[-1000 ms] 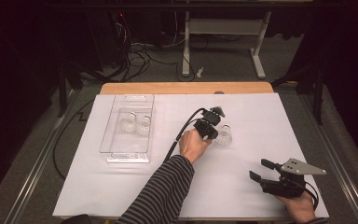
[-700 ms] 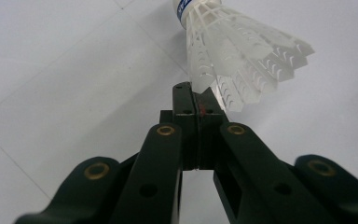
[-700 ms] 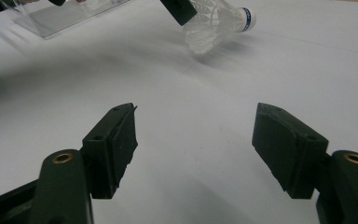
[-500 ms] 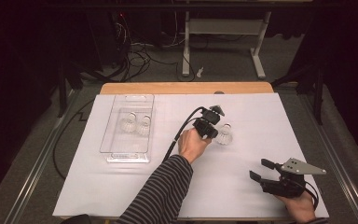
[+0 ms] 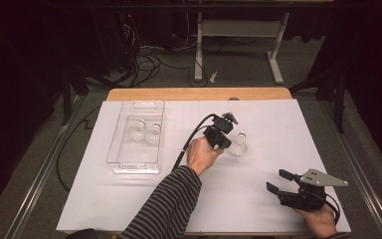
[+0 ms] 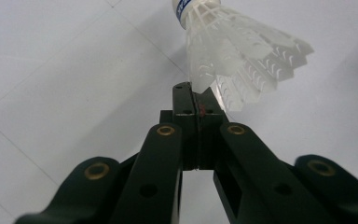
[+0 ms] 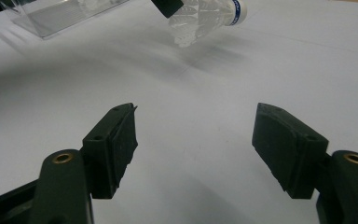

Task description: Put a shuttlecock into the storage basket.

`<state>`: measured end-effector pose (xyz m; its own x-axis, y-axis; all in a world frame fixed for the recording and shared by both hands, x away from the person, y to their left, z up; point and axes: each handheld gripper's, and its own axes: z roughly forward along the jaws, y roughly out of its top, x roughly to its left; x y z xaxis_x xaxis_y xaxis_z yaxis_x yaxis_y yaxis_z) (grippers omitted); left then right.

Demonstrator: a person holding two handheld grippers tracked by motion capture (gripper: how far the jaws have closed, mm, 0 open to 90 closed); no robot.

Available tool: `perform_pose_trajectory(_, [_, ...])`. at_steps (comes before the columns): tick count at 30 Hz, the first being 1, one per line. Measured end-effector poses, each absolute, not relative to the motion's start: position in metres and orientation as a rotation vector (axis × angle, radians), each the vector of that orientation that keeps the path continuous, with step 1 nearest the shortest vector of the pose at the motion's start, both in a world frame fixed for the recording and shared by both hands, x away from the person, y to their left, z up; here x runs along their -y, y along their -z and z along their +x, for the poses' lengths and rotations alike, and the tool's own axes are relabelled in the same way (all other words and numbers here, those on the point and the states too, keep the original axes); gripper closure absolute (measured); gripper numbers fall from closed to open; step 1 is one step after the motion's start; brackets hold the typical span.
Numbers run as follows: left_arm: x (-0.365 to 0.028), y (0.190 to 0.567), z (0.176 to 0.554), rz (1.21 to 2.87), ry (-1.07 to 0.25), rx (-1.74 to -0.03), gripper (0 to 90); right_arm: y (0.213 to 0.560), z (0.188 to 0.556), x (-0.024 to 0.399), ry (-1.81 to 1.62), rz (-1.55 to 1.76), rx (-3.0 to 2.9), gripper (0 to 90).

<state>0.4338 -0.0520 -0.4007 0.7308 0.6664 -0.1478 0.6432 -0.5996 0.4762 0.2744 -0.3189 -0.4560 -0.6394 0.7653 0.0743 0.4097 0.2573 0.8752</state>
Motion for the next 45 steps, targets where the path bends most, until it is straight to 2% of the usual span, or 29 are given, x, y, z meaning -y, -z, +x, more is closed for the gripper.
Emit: perform_pose_trajectory(45, [0.023,0.386,0.408,2.422,-0.035,-0.911,90.0,0.456,0.275,0.318,-1.329,1.082,-2.171,31.1])
